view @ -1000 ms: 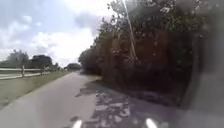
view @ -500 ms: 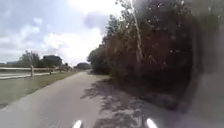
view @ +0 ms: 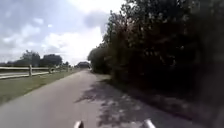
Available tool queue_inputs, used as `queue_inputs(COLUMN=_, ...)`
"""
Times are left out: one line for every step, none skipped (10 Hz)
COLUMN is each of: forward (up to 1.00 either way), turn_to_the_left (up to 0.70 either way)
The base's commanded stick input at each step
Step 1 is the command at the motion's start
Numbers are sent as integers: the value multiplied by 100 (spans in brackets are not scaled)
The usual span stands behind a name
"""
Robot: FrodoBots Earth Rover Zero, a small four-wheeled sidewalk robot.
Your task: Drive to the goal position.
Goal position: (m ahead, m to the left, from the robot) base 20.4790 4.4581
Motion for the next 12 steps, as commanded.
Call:
queue_inputs(forward=68, turn_to_the_left=0)
queue_inputs(forward=68, turn_to_the_left=0)
queue_inputs(forward=68, turn_to_the_left=0)
queue_inputs(forward=68, turn_to_the_left=25)
queue_inputs(forward=68, turn_to_the_left=34)
queue_inputs(forward=68, turn_to_the_left=34)
queue_inputs(forward=68, turn_to_the_left=34)
queue_inputs(forward=68, turn_to_the_left=34)
queue_inputs(forward=68, turn_to_the_left=33)
queue_inputs(forward=68, turn_to_the_left=11)
queue_inputs(forward=68, turn_to_the_left=0)
queue_inputs(forward=68, turn_to_the_left=2)
